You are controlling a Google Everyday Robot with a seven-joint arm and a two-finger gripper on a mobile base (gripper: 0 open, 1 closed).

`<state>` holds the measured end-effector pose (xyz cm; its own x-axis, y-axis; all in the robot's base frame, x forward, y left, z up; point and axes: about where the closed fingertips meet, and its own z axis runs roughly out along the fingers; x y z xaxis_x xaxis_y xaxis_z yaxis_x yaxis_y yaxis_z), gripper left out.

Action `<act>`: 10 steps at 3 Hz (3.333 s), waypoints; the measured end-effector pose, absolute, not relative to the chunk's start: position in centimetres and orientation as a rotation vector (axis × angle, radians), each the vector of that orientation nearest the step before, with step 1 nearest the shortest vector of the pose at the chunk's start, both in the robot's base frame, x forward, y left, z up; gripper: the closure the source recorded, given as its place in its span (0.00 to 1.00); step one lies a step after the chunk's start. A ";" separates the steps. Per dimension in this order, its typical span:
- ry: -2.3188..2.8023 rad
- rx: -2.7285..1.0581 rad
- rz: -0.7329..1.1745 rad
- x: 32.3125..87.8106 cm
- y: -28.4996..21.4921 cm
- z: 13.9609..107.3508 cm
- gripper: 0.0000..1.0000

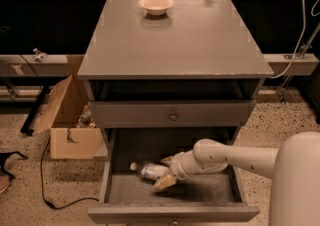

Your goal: Pick blue plastic bottle from middle drawer and place on counter

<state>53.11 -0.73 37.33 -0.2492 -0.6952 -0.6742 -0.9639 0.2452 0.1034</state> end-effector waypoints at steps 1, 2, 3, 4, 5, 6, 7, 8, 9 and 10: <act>2.033 -1.569 0.649 52.9 0.0 36.6 0.50; 1.964 -1.603 0.633 52.6 0.9 38.6 0.73; 1.794 -1.609 0.636 51.7 -0.3 45.3 0.96; 1.689 -1.612 0.603 50.2 -7.4 53.1 1.00; 1.698 -1.629 0.654 49.0 -6.7 52.1 1.00; 1.698 -1.624 0.647 49.3 -6.7 52.1 1.00; 1.671 -1.626 0.636 49.1 -8.2 54.5 1.00; 1.594 -1.644 0.570 49.0 -13.3 62.6 1.00; 1.540 -1.655 0.505 48.9 -17.4 69.6 1.00; 1.507 -1.685 0.420 49.2 -19.3 76.3 1.00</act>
Offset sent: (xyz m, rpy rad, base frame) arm -0.0110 -0.0150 0.0698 0.0500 -0.1869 0.0316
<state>49.22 -19.31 76.28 0.2290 -0.6636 -0.7122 -0.9363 0.0499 -0.3475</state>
